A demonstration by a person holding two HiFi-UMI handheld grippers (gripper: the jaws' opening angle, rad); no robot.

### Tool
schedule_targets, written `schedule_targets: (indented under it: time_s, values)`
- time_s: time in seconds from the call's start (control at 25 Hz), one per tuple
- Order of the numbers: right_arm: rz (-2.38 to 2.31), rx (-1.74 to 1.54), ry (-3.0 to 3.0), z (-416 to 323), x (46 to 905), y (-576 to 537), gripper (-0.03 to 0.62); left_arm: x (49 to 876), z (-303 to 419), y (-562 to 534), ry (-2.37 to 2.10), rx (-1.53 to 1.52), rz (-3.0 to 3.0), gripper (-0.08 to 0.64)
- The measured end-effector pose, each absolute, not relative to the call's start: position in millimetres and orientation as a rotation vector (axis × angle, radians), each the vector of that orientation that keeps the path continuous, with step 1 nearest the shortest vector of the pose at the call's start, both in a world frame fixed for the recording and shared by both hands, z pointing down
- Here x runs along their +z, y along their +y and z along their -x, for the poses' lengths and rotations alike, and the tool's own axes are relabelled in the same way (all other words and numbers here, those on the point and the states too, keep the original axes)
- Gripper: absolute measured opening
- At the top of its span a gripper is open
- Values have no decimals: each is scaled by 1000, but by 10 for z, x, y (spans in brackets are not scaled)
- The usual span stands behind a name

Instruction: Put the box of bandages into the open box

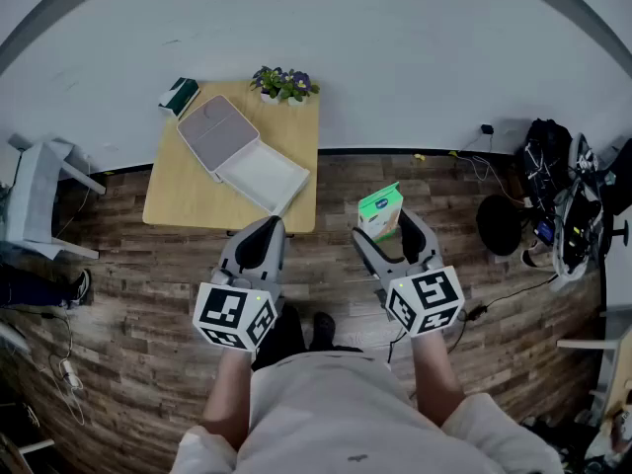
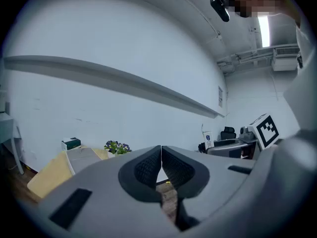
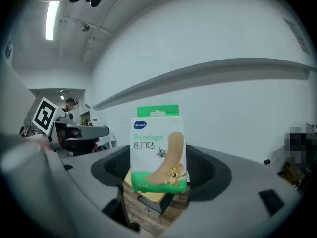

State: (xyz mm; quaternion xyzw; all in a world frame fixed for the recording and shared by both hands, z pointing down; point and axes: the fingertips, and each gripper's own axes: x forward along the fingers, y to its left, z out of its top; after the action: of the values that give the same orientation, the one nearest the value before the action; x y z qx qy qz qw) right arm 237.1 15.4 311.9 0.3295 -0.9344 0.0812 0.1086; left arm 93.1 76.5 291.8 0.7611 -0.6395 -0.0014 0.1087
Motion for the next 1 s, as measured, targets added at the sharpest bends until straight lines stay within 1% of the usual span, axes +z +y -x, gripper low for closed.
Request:
schedule_targets:
  time_s: [0.24, 1.0]
  values:
    - [-944, 222, -2768, -2369, 3025, 282, 354, 2812, -922, 865, -1904, -24, -2233, 6]
    - [-854, 246, -2836, -2188, 2969, 451, 353, 2827, -863, 1094, -1956, -16, -2195, 6]
